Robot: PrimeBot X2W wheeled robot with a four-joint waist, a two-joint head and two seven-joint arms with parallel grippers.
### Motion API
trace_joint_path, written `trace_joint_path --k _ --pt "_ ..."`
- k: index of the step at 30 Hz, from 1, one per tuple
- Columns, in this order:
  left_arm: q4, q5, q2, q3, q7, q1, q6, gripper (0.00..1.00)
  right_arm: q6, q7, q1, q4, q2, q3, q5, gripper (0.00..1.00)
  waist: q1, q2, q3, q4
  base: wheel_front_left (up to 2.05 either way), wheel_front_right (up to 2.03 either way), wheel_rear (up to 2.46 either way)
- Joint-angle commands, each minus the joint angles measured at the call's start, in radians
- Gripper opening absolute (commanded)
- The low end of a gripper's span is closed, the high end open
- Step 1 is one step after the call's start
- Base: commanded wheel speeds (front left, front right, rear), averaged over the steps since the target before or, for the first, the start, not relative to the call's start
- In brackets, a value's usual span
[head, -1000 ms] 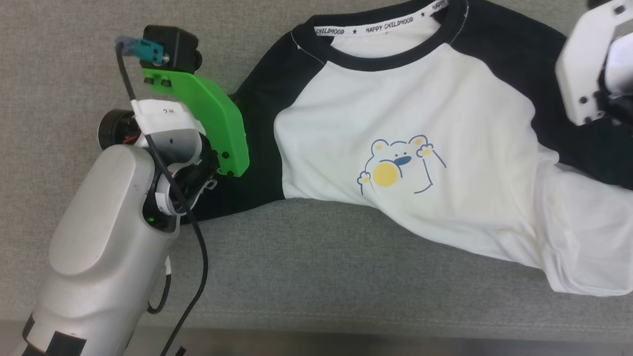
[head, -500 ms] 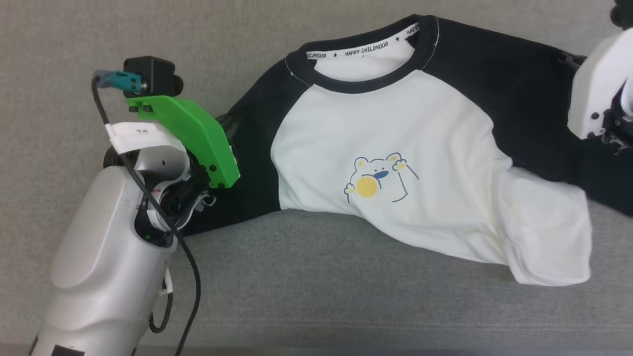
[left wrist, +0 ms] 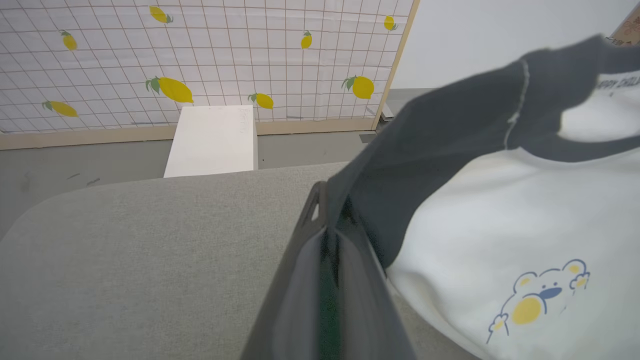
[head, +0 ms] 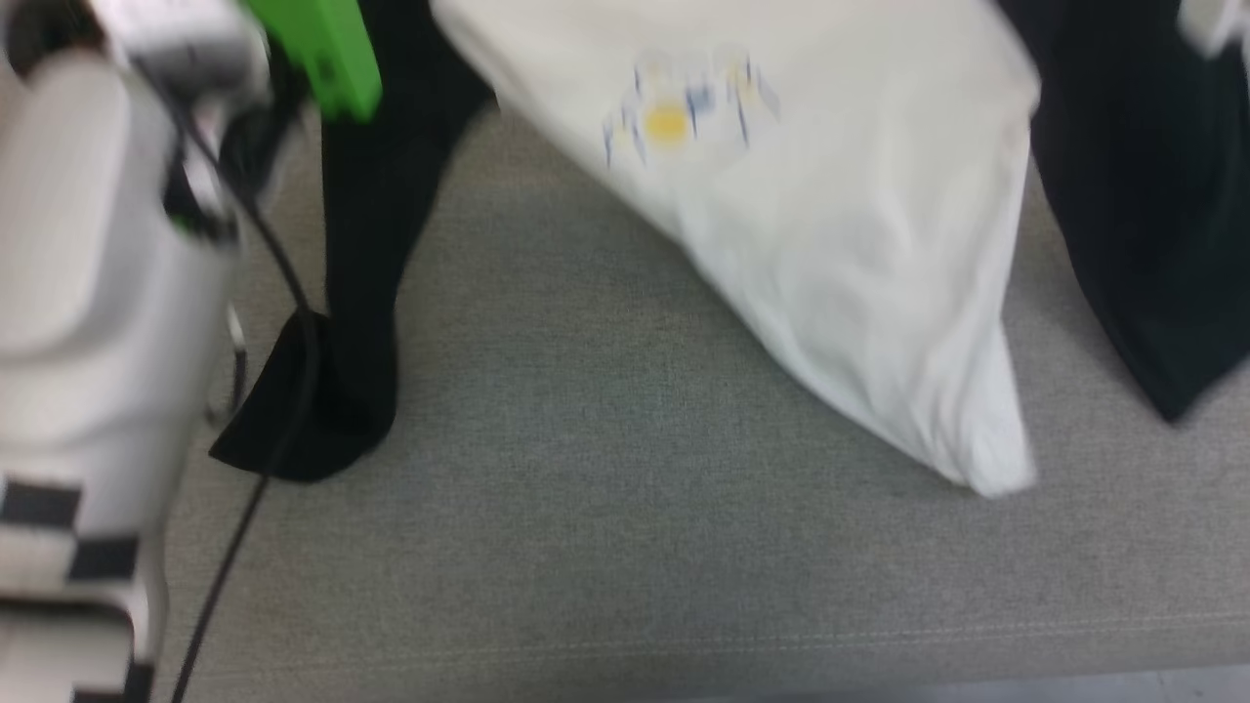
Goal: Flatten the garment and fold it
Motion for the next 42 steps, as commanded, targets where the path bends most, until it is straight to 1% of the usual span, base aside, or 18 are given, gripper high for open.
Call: trace_joint_path --k 1,4,6,11,13,15,16,19,25,31,35,38,42 --pt "0.033 0.024 -0.006 0.003 -0.025 -0.074 0.008 0.00 0.003 -0.019 -0.070 0.030 0.020 -0.006 -0.026 0.00 0.0000 0.0000 0.039 -0.009 0.00 0.00 0.00" --pt "0.099 0.062 -0.022 0.009 -0.075 -0.216 0.012 0.00 0.003 -0.063 -0.207 0.093 0.050 -0.023 -0.086 0.00 0.0000 0.0000 0.073 -0.016 0.00 0.00 0.00" --pt "0.135 0.092 -0.024 0.009 -0.118 -0.307 0.006 0.00 0.003 -0.102 -0.296 0.131 0.071 -0.041 -0.122 0.00 0.0000 0.0000 0.096 -0.021 0.00 0.00 0.00" --pt "0.204 0.158 -0.026 0.028 -0.296 -0.490 0.003 0.00 0.003 -0.258 -0.473 0.197 0.118 -0.098 -0.206 0.00 0.0000 0.0000 0.130 -0.027 0.00 0.00 0.00" --pt "0.220 0.173 -0.026 0.042 -0.370 -0.534 0.008 0.00 0.003 -0.324 -0.520 0.218 0.134 -0.121 -0.230 0.00 0.0000 0.0000 0.137 -0.029 0.00 0.00 0.00" --pt "0.241 0.179 -0.023 0.050 -0.419 -0.556 0.004 0.00 0.003 -0.367 -0.546 0.247 0.145 -0.123 -0.249 0.00 0.0000 0.0000 0.140 -0.030 0.00 0.00 0.00" --pt "0.281 0.176 -0.015 0.062 -0.469 -0.562 -0.002 0.00 0.003 -0.411 -0.566 0.291 0.151 -0.120 -0.258 0.00 0.0000 0.0000 0.150 -0.029 0.00 0.00 0.00" --pt "0.317 0.163 -0.018 0.066 -0.503 -0.541 -0.019 0.00 0.003 -0.424 -0.552 0.332 0.147 -0.098 -0.249 0.00 0.0000 0.0000 0.158 -0.022 0.00 0.00 0.00" --pt "0.407 0.121 -0.057 0.056 -0.567 -0.427 -0.065 0.00 0.003 -0.457 -0.438 0.386 0.128 -0.054 -0.178 0.00 0.0000 0.0000 0.157 0.007 0.00 0.00 0.00" --pt "0.461 0.073 -0.094 0.047 -0.636 -0.253 -0.118 0.00 0.003 -0.509 -0.242 0.370 0.092 -0.014 -0.065 0.00 0.0000 0.0000 0.102 0.042 0.00 0.00 0.00" --pt "0.469 0.037 -0.110 0.049 -0.677 -0.096 -0.143 0.00 0.003 -0.546 -0.062 0.326 0.066 0.015 0.032 0.00 0.0000 0.0000 0.024 0.062 0.00 0.00 0.00" --pt "0.455 -0.001 -0.123 0.058 -0.703 0.057 -0.153 0.00 0.003 -0.565 0.117 0.273 0.045 0.037 0.095 0.00 0.0000 0.0000 -0.052 0.071 0.00 0.00 0.00" --pt "0.404 -0.049 -0.136 0.070 -0.722 0.300 -0.142 0.00 0.003 -0.583 0.369 0.198 0.039 0.020 0.146 0.00 0.0000 0.0000 -0.149 0.073 0.00 0.00 0.00"
